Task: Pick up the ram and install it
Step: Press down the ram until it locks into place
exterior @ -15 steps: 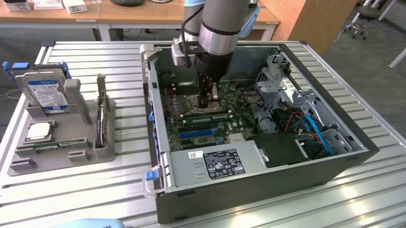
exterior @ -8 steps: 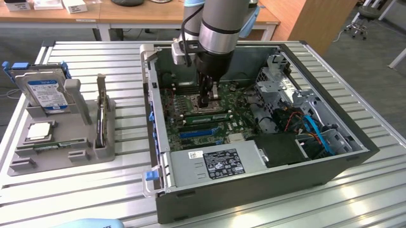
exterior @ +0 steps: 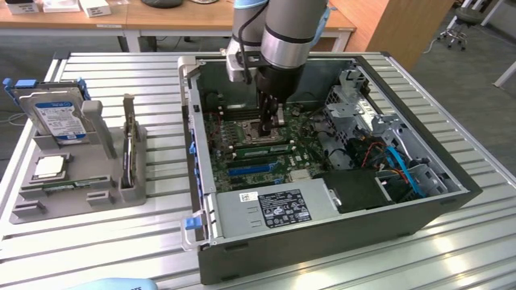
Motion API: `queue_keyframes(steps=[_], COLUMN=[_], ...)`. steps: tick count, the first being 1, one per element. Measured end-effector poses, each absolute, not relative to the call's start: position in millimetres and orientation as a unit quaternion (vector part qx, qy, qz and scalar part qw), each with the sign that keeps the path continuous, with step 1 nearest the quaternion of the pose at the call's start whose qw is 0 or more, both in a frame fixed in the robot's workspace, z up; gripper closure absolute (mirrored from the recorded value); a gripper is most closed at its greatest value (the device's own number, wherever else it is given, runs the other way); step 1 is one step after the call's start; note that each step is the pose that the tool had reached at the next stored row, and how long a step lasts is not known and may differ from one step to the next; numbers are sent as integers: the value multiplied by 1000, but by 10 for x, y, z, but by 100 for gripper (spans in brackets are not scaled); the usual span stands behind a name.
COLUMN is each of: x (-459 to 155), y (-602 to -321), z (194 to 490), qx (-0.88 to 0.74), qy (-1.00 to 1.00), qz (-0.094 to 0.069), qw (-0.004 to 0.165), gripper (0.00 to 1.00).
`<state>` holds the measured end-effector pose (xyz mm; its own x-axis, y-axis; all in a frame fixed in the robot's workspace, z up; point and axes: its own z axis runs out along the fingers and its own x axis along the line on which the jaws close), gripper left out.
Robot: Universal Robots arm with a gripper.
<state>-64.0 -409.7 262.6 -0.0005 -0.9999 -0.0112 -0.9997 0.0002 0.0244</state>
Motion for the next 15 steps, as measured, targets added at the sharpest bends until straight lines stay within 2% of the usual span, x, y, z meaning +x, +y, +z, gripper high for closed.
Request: queue_keyframes(steps=[15], x=[-469], y=[-4097], z=[2626], qx=[707], qy=[-707], qz=[-13], qw=[5], gripper=[90])
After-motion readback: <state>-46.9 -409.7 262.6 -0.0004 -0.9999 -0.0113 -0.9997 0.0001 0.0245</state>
